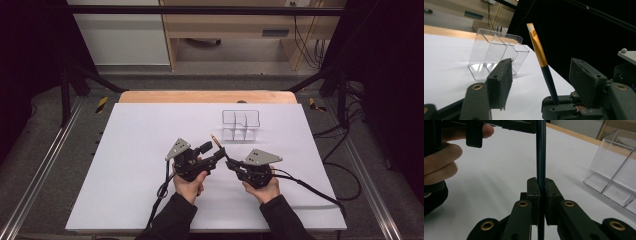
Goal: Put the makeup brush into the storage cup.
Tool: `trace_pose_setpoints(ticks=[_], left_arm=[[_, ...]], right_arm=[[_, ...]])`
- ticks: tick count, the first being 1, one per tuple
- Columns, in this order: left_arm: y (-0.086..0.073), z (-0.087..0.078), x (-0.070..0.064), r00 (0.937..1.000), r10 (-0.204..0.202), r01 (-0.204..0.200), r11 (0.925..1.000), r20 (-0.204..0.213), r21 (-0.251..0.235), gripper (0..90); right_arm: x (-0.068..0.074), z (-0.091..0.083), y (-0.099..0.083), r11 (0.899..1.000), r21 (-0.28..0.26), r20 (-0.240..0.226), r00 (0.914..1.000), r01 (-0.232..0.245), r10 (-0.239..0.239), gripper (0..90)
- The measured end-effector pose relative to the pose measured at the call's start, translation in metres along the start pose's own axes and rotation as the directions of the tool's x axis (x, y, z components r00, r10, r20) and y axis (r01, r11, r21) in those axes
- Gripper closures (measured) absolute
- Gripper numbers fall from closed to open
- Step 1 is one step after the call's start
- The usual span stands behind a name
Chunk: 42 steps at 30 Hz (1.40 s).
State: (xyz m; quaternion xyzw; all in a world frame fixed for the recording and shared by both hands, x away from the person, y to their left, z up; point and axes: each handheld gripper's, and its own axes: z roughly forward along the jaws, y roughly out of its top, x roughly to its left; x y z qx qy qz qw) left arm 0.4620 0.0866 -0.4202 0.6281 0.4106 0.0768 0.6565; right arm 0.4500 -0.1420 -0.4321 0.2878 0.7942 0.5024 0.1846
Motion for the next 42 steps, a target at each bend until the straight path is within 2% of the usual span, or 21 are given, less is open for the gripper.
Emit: trace_pose_setpoints(ticks=[8,24,29,34,42], left_arm=[[-0.0008,0.002,-0.0015,0.9999,-0.016,0.016,0.9998,0.0,-0.015,48.6],[-0.0026,0.0066,-0.0036,0.998,-0.063,0.063,0.9974,-0.003,-0.033,68.0],[-0.0035,0.007,-0.0052,0.998,-0.063,0.063,0.9974,-0.01,-0.036,73.9],[-0.0032,0.0063,-0.0049,0.9977,-0.066,0.065,0.9971,-0.014,-0.039,77.1],[-0.0036,0.0053,-0.0075,0.999,-0.043,0.043,0.9982,-0.014,-0.041,78.5]], right_arm=[[0.0004,0.001,-0.0005,1.0,0.004,-0.003,1.0,-0.004,0.004,84.6],[0.0013,0.0016,-0.0009,1.0,-0.003,-0.01,0.9999,-0.011,0.011,84.6],[0.0017,0.002,-0.0011,1.0,-0.006,-0.013,0.9997,-0.019,0.019,84.6],[0.0017,0.002,-0.001,1.0,-0.005,-0.02,0.9996,-0.022,0.022,84.5],[0.0017,0.0037,-0.0017,1.0,0.0,-0.027,0.9993,-0.026,0.026,84.2]])
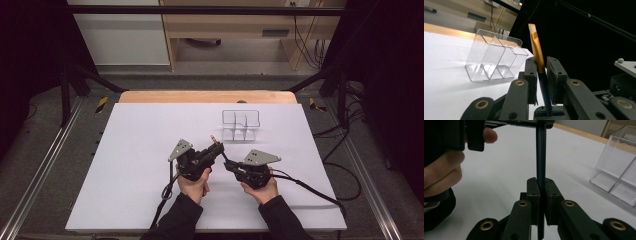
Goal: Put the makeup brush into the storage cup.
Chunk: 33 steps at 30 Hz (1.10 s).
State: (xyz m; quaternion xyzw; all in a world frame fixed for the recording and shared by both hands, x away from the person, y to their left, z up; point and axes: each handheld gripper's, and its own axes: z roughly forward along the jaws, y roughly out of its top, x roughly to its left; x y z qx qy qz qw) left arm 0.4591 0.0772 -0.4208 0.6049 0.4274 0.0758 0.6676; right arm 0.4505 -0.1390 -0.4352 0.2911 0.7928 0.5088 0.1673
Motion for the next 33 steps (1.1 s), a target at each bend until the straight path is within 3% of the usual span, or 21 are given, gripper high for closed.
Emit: trace_pose_setpoints(ticks=[4,6,10,13,19,23,27,33], left_arm=[[0.0,0.002,-0.004,0.9998,0.017,-0.017,0.9998,0.008,0.006,80.4],[-0.001,0.001,-0.007,0.999,0.045,-0.045,0.9989,-0.006,0.007,82.8],[-0.001,0.0,-0.008,0.9987,0.049,-0.049,0.9988,0.01,0.008,82.9],[0.0,-0.001,-0.008,0.9979,0.065,-0.065,0.9979,0.003,0.006,83.0],[-0.001,-0.001,-0.01,0.9926,0.119,-0.119,0.9926,-0.021,0.027,83.0],[-0.004,0.002,-0.014,0.9892,0.145,-0.143,0.9883,-0.022,0.051,83.0],[-0.008,0.005,-0.018,0.9865,0.163,-0.162,0.9844,-0.015,0.068,83.0],[-0.011,0.008,-0.024,0.98,0.199,-0.198,0.9764,-0.004,0.087,83.0]], right_arm=[[0.0,0.0,0.0,1.0,0.003,0.004,1.0,0.0,0.0,83.9],[0.0,0.001,-0.001,1.0,0.009,0.009,0.9999,0.005,-0.005,83.1],[0.0,0.0,0.0,1.0,0.001,0.004,1.0,-0.002,0.002,82.0],[0.0,-0.002,0.001,1.0,-0.003,0.01,0.9999,-0.002,0.002,78.0],[-0.001,-0.005,0.004,0.999,-0.029,0.029,0.9992,-0.025,0.026,60.4],[-0.002,-0.008,0.006,0.999,-0.04,0.033,0.9988,-0.034,0.036,55.2],[-0.003,-0.009,0.007,0.998,-0.039,0.028,0.9988,-0.039,0.04,55.6],[-0.002,-0.01,0.007,0.998,-0.038,0.017,0.9988,-0.045,0.046,64.5]])
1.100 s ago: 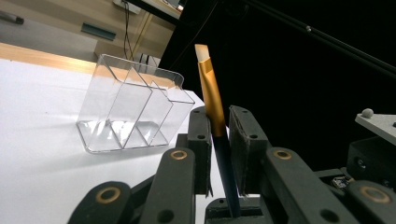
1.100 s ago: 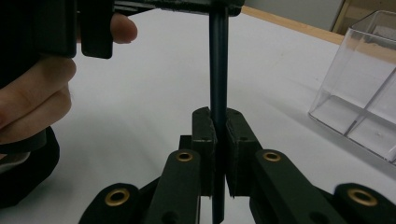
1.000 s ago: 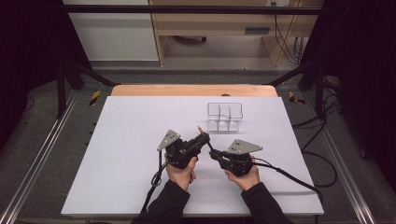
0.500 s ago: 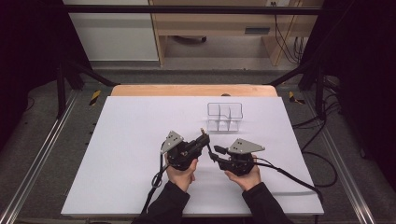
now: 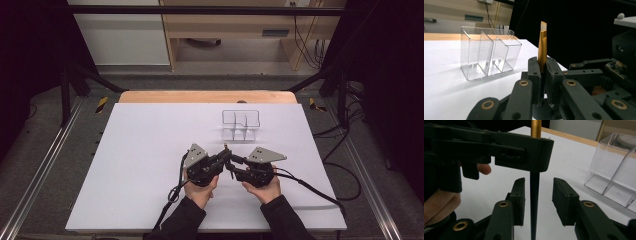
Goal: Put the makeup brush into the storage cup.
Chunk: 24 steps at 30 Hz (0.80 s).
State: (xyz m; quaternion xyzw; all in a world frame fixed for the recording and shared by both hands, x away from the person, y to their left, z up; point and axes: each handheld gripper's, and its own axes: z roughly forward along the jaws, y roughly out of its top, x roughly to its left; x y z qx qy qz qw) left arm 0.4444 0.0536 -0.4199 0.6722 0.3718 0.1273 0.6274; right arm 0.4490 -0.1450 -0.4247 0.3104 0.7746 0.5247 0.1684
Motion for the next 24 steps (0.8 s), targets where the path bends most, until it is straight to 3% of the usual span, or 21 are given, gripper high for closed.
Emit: trace_pose_setpoints(ticks=[10,19,24], left_arm=[[-0.0005,0.001,-0.0012,0.9999,0.011,-0.011,0.9999,0.0,0.012,83.0],[0.0015,0.0005,0.0,0.9998,0.016,-0.016,0.9997,0.01,0.019,82.4],[0.006,-0.0031,0.001,0.9992,0.035,-0.035,0.9992,0.022,0.018,73.9]], right_arm=[[0.0005,-0.0003,-0.0002,1.0,0.007,-0.028,0.9996,-0.008,0.008,82.5],[0.0008,-0.0007,0.0,1.0,0.005,-0.034,0.9993,-0.014,0.014,83.3],[0.0004,-0.0013,0.0004,1.0,0.003,-0.03,0.9994,-0.017,0.017,83.3]])
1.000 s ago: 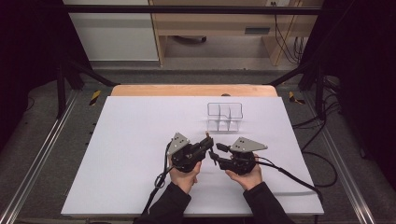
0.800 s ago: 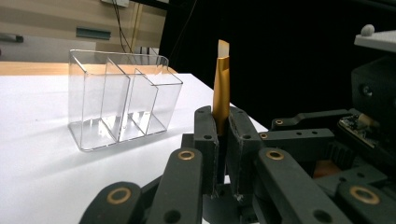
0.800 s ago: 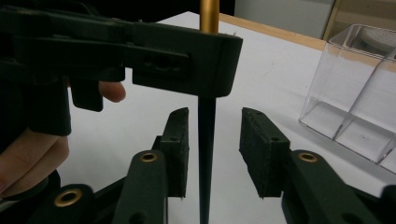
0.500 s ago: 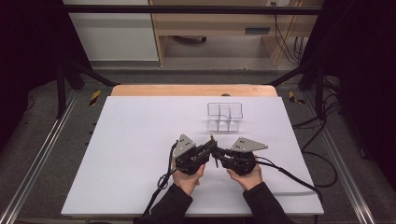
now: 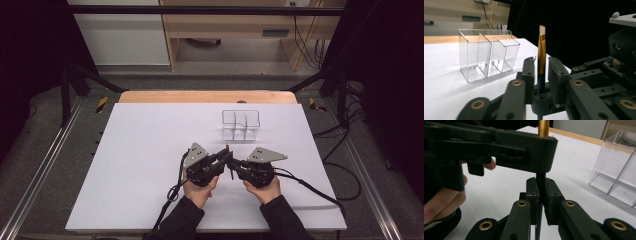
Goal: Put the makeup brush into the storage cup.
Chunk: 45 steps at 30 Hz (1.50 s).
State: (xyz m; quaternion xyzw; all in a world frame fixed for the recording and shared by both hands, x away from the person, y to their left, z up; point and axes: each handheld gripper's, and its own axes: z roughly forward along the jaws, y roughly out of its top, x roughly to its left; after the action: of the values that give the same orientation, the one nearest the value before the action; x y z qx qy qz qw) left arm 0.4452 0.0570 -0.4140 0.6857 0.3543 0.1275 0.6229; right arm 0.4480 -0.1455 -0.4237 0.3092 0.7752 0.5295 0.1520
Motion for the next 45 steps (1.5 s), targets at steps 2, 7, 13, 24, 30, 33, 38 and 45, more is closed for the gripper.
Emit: trace_pose_setpoints(ticks=[2,7,13,24,30,33,38,45], left_arm=[[0.002,-0.001,0.0,0.9999,0.01,-0.01,0.9999,0.001,0.004,68.5],[0.009,-0.009,0.002,0.9984,0.056,-0.056,0.9982,0.003,0.021,56.5],[0.014,-0.023,0.008,0.9955,0.093,-0.093,0.9953,0.02,0.028,45.9],[0.016,-0.051,0.027,0.99,0.141,-0.14,0.9855,-0.006,0.096,30.5],[0.012,-0.066,0.04,0.9871,0.157,-0.152,0.9798,-0.032,0.13,23.5],[0.009,-0.074,0.048,0.9872,0.152,-0.144,0.9804,-0.05,0.135,20.8],[0.004,-0.089,0.061,0.9848,0.147,-0.131,0.9793,-0.092,0.154,16.1],[-0.001,-0.104,0.075,0.9781,0.143,-0.118,0.9793,-0.151,0.165,13.2]], right_arm=[[0.0,0.0,0.0,1.0,0.001,0.004,1.0,0.001,-0.001,83.3],[-0.001,0.0,0.0,1.0,0.007,0.016,0.9999,0.002,-0.003,83.3],[-0.002,-0.001,0.001,1.0,0.003,0.021,0.9998,0.0,0.0,83.3],[-0.006,-0.007,0.006,1.0,-0.02,0.049,0.9988,0.001,0.0,83.3],[-0.009,-0.009,0.008,1.0,-0.022,0.06,0.9982,0.003,-0.002,83.3],[-0.01,-0.009,0.01,1.0,-0.031,0.062,0.9981,-0.002,0.004,83.2],[-0.015,-0.011,0.014,0.999,-0.053,0.068,0.9975,-0.015,0.018,83.2],[-0.023,-0.014,0.02,0.996,-0.082,0.084,0.9959,-0.027,0.034,83.2]])
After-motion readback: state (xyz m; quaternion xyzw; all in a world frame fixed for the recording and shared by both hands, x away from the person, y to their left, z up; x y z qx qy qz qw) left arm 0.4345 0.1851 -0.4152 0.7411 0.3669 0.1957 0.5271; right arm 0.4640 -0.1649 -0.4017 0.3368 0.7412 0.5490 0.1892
